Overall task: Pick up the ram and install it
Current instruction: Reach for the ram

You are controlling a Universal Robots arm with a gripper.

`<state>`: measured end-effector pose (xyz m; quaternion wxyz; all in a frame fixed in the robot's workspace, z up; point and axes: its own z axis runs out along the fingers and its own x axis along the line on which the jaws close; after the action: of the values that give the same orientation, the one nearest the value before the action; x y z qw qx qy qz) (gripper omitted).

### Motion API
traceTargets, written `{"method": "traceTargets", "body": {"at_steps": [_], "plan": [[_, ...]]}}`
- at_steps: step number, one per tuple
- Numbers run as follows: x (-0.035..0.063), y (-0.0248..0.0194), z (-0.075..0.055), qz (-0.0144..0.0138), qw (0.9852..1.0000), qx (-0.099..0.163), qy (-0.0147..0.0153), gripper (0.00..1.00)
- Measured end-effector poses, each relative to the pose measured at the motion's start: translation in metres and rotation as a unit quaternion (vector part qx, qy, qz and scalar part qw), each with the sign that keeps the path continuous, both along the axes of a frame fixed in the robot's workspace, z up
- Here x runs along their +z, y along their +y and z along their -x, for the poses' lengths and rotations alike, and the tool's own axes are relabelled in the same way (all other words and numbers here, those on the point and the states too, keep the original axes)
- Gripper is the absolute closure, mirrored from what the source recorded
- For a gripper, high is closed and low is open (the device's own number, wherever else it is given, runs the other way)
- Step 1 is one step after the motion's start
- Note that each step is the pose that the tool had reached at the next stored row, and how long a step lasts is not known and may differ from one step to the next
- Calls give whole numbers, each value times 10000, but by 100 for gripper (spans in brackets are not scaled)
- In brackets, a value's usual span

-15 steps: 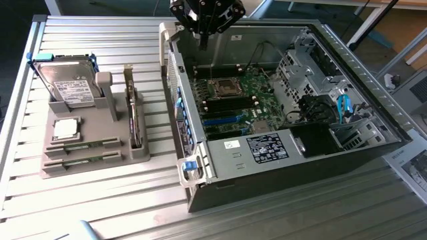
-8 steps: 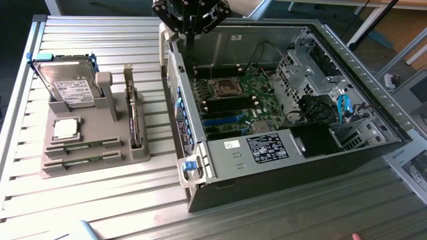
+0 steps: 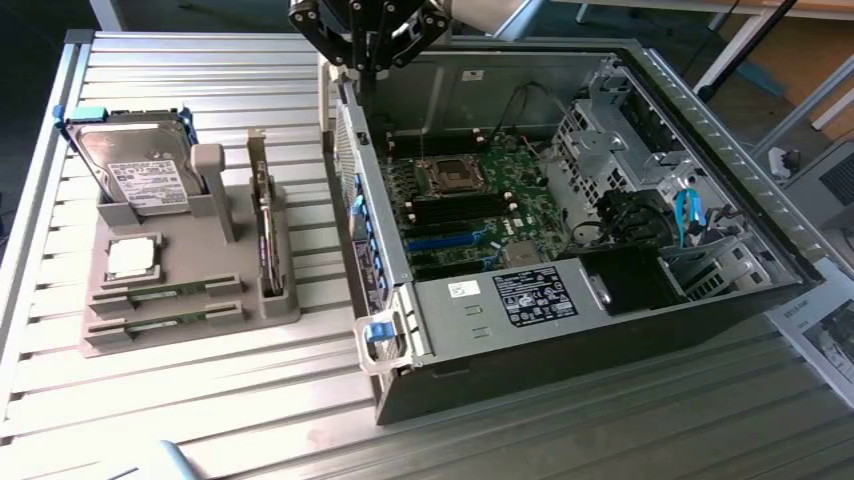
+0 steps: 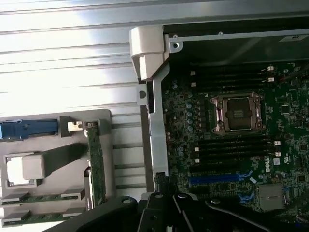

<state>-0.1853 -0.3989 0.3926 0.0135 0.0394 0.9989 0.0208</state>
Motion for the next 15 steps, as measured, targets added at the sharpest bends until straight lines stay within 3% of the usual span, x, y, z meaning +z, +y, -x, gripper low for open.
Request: {"method": "traceTargets", "body": {"at_steps": [8,11,15], "plan": [[-6,0,166,1,10000,0,0,90],[-6,0,391,1,10000,-1,-11,90],[-6,0,537,2,10000,0,-13,90]]}}
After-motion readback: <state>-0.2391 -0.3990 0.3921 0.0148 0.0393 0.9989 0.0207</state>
